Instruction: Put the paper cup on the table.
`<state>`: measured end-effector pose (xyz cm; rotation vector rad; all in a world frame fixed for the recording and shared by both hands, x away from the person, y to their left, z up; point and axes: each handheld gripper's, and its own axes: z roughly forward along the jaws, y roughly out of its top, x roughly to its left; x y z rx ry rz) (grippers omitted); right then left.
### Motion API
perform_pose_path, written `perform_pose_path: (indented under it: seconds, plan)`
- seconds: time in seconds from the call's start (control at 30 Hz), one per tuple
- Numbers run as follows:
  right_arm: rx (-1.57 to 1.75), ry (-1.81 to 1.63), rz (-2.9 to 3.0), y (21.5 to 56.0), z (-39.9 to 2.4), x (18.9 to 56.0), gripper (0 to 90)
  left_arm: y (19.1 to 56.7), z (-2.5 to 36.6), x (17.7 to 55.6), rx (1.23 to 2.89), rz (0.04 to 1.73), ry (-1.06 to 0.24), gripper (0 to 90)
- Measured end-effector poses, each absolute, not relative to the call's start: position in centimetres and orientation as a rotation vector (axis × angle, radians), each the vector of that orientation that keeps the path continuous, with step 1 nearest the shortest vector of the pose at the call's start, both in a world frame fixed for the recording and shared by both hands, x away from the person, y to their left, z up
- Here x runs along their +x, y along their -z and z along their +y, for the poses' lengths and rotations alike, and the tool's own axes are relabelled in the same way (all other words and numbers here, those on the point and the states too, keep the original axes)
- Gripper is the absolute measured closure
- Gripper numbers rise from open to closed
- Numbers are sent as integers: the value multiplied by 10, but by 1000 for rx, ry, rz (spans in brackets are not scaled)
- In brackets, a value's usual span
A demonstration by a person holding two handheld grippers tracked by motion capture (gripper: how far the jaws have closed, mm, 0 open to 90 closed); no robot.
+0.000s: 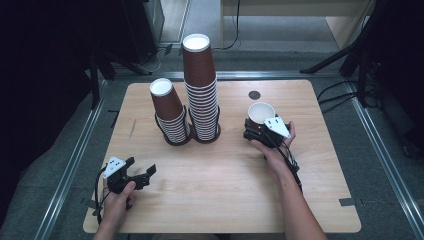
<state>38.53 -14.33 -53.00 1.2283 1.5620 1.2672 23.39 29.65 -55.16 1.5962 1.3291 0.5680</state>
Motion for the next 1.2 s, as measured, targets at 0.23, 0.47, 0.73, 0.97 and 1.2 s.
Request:
perform_pose_path:
  seconds: [0.23,0.47,0.73,0.97,1.2]
  plan:
    - [1208,-1280,1561,525,-151,372,0,552,296,234,1600,1330,-569,32]
    - [1181,-1298,1567,520,-158,358,0,552,296,234,1600,1330,-570,32]
    - [1158,-1323,1556,513,-166,346,0,552,296,234,1601,1330,-570,32]
    - [1146,-1329,1536,506,-176,337,0,552,296,234,1602,1329,-570,32]
    - [1151,-1339,1502,498,-190,330,0,552,296,234,1600,1329,-569,32]
